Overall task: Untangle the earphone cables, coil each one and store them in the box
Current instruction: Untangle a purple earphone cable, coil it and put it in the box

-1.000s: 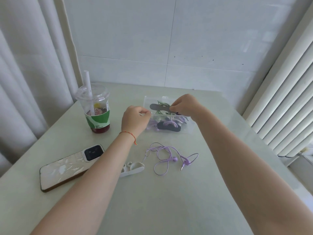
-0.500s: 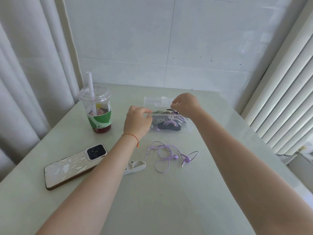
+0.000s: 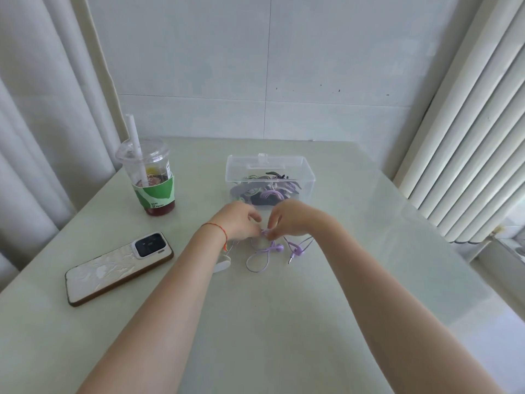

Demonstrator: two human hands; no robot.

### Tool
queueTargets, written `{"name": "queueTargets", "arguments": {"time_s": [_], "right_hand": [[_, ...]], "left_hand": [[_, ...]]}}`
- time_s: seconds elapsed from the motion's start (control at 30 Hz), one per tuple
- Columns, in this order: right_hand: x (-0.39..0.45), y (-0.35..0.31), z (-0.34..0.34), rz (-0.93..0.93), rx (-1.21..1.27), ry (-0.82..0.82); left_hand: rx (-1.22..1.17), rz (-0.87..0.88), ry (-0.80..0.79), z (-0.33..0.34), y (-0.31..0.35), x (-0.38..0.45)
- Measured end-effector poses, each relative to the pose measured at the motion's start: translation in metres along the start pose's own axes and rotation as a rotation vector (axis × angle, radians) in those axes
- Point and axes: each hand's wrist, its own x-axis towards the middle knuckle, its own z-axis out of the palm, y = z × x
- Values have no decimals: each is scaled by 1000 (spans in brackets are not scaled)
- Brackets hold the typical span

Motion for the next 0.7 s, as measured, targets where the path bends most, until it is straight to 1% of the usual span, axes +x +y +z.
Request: {"name": "queueTargets", "arguments": {"time_s": [0.07,0.1,0.13,0.23,0.3,0.37,0.43,0.47,0.53,0.6,0.63,0.7], "right_hand": [[6,7,7,-4,34,42],[8,12,7,-18,90,87],[10,16,6,-23,201,146],[4,28,-1,-16,548,337],[3,34,-3,-4,697,421],[0,36,-4,25,766,473],[-3,36,-5,54,769,460],[-5,36,-6,58,771,428],[-9,35,-9,42,781,320],[-12,32,-10,25,709,225],[-12,31,-10,24,675,225],[-10,27,-10,10,717,315]], "left_hand": [[6,23,13,0,-1,2],[-6,33,20,-1,-2,2],[-34,42,32,-2,-5,3],[-202,51,79,-7,-13,5],[-302,33,80,-12,-17,4],[-450,21,71,-19,-18,1],[-617,3,106,-23,-15,-2],[-689,-23,149,-24,-12,-3],[-805,-73,251,-23,-7,-1],[-891,-66,331,-20,-2,0],[-894,-41,359,-19,1,0],[-834,33,365,-17,6,-1]]}}
